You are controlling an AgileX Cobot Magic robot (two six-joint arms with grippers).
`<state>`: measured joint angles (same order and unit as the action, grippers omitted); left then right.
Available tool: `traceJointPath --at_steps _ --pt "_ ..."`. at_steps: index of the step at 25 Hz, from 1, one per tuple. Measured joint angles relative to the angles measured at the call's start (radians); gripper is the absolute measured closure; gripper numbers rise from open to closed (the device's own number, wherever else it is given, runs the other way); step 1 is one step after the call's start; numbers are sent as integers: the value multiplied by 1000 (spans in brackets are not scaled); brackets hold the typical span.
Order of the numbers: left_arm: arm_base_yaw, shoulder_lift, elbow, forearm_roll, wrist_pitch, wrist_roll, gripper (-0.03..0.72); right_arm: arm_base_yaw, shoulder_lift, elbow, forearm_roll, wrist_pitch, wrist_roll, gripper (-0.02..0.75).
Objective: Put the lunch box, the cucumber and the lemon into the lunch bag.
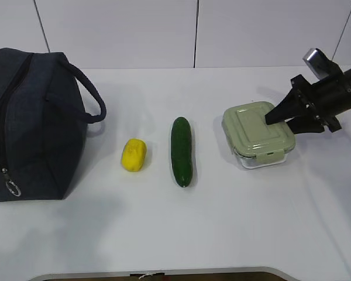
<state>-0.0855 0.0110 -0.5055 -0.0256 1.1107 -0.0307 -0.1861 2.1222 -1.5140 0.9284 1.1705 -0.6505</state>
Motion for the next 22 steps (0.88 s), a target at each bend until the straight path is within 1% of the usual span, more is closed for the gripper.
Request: traceJointPath --at_steps 6,12,16,22 --pt "0 0 0 0 0 0 446 18 -55 2 0 -2 21 370" --pt "0 2 -2 -5 0 0 446 57 -116 3 2 2 53 370" --pt "0 23 -25 -47 -2 0 446 90 -139 3 6 7 74 370" --pt "0 162 -85 -129 -8 0 446 129 -163 3 41 13 98 370"
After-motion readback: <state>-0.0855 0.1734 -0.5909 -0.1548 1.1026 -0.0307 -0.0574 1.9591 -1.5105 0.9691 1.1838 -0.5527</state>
